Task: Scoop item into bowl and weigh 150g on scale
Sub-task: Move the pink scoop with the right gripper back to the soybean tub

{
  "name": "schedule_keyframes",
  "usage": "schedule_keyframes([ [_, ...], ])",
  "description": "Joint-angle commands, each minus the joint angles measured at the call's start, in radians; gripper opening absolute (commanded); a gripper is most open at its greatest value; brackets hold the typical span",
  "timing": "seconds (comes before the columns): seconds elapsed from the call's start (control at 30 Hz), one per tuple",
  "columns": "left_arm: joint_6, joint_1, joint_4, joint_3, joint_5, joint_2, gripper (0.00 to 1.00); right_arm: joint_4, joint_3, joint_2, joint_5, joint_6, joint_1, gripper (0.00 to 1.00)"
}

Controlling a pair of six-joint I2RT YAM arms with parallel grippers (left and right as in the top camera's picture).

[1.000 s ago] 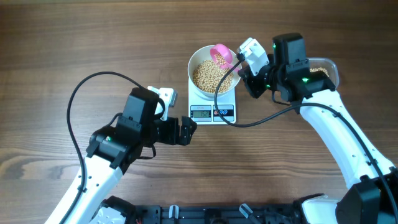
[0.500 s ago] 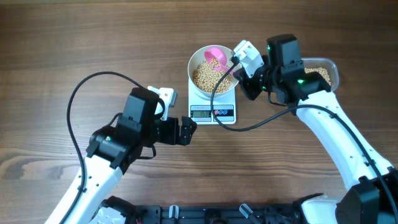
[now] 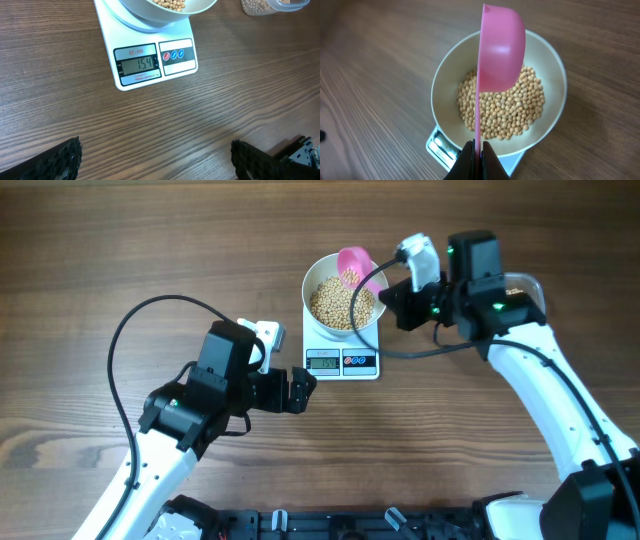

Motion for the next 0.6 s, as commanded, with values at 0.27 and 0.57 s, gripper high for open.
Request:
schedule_keyframes([
  [0.27,0.021,0.006,0.003,0.01,0.009,0.002,1.0,0.029,0.01,-0.045,-0.243,0.135,-0.322,0.04],
  [0.57,0.021,0.006,0.003,0.01,0.009,0.002,1.0,-0.089,0.01,-0.143,-0.1,-0.015,-0.552,0.04],
])
